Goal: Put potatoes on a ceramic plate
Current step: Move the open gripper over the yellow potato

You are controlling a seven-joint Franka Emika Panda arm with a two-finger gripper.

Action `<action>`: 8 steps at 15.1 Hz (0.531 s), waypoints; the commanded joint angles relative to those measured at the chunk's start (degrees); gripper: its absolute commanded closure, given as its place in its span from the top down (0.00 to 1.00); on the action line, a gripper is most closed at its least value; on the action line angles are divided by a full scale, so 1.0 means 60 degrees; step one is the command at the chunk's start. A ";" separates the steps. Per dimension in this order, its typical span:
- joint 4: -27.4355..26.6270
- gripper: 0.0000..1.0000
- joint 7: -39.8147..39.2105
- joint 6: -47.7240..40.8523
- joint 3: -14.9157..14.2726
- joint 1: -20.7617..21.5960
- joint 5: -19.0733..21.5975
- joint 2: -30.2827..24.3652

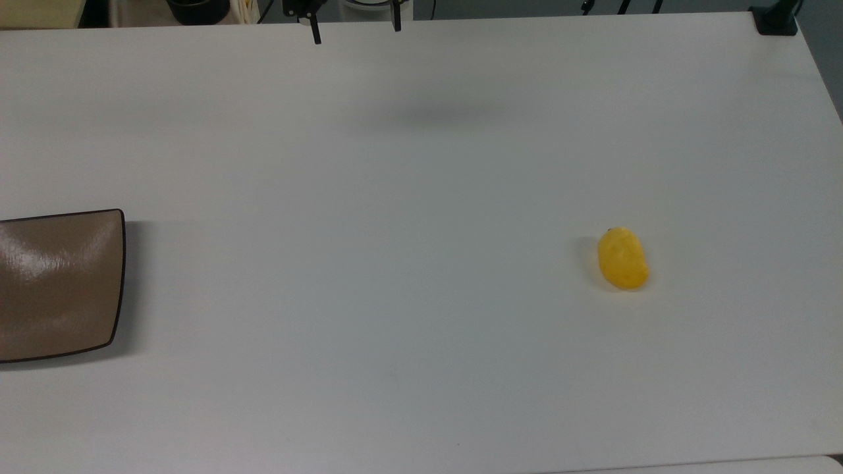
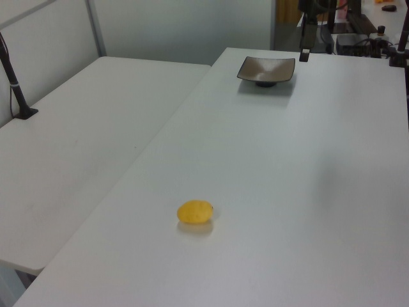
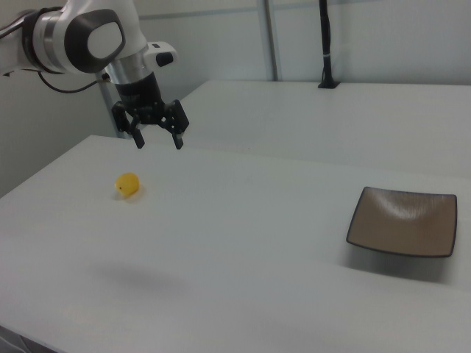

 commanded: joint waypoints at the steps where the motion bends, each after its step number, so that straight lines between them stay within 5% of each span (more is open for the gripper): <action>1: 0.0172 1.00 0.0328 0.0074 0.0642 -0.0271 0.0115 0.0140; 8: 0.2323 1.00 0.2128 -0.0923 0.2006 -0.0582 0.0276 0.1851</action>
